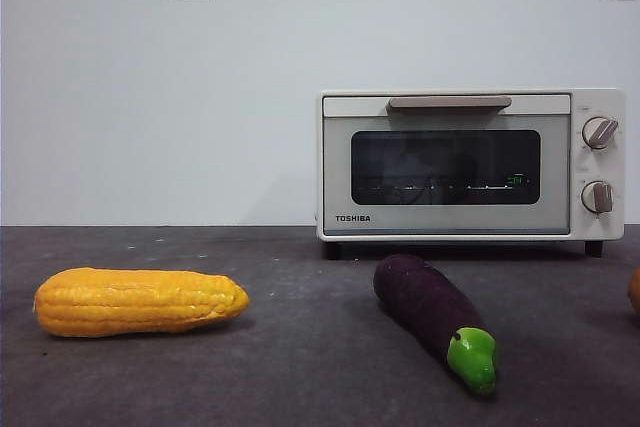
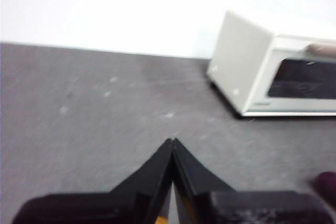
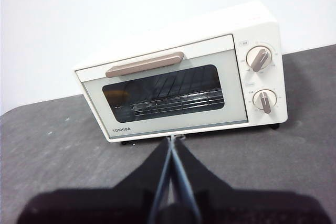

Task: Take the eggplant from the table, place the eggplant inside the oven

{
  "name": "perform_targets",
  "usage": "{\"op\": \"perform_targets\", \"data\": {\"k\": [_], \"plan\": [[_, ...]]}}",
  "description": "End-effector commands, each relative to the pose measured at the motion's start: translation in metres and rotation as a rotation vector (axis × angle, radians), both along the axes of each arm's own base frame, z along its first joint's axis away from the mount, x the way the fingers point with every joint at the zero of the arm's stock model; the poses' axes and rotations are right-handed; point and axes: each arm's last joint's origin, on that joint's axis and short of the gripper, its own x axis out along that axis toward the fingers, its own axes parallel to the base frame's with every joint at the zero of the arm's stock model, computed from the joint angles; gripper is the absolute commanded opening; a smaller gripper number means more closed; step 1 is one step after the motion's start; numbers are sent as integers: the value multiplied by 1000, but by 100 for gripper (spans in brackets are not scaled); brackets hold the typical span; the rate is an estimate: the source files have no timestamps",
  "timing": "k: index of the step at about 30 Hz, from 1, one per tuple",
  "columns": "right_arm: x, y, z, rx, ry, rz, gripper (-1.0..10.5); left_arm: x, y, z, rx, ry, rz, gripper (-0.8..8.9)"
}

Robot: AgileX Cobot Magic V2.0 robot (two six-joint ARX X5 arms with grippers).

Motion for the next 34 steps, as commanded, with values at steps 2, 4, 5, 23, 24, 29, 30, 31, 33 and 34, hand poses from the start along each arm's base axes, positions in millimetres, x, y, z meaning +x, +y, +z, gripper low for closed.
{"op": "perform_targets", "data": {"k": [2,4,5,23,24,29,30,31,33,34], "plan": [[-3,0,28,-6,25,3,-9,-1,-2,27,-10,-29,-57,-5],[-3,0,44,-43,44,6,-9,1,-3,43,-13,-39,-95,-5],[-2,0,51,-62,53,8,-8,1,-3,50,-14,-43,-108,-5],[17,3,186,-250,182,114,-8,33,-10,175,-8,-29,-329,-5],[18,3,192,-248,175,121,-8,34,-11,181,-4,-32,-338,-5],[22,3,224,-244,155,135,-8,40,-17,209,17,-46,-393,-5],[22,4,229,-240,152,140,-7,41,-19,214,24,-47,-403,-5],[23,4,233,-235,151,147,-3,42,-20,218,29,-49,-413,-5],[22,4,241,-232,150,164,-2,44,-22,225,34,-49,-430,-5],[22,4,245,-229,150,170,-2,45,-23,228,37,-50,-439,-5]]}}
